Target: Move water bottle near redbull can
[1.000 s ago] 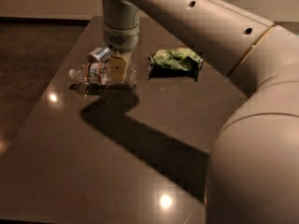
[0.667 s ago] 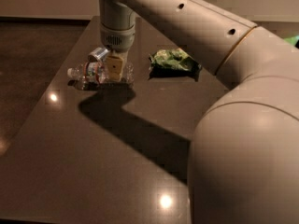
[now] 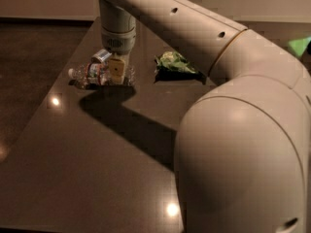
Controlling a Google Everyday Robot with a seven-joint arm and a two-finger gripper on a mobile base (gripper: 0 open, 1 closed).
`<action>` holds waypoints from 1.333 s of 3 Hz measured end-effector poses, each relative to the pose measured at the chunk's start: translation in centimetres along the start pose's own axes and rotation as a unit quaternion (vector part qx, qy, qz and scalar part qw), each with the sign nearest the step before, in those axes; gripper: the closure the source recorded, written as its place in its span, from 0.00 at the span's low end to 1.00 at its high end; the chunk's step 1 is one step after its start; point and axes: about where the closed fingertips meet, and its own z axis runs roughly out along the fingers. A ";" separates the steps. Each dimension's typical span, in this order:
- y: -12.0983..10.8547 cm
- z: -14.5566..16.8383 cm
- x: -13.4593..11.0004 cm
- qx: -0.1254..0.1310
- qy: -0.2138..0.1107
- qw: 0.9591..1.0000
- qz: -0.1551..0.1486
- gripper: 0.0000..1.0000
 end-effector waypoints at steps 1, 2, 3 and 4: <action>-0.1 0.2 -0.2 0.008 -0.006 1.000 0.001 0.84; -0.2 0.4 -0.4 0.010 -0.009 1.000 0.000 0.61; -0.3 0.5 -0.5 0.011 -0.011 1.000 0.000 0.39; -0.3 0.5 -0.5 0.011 -0.011 1.000 0.000 0.15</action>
Offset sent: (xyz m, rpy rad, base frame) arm 0.0014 0.0017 -0.0013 0.0100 -0.0164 -0.0022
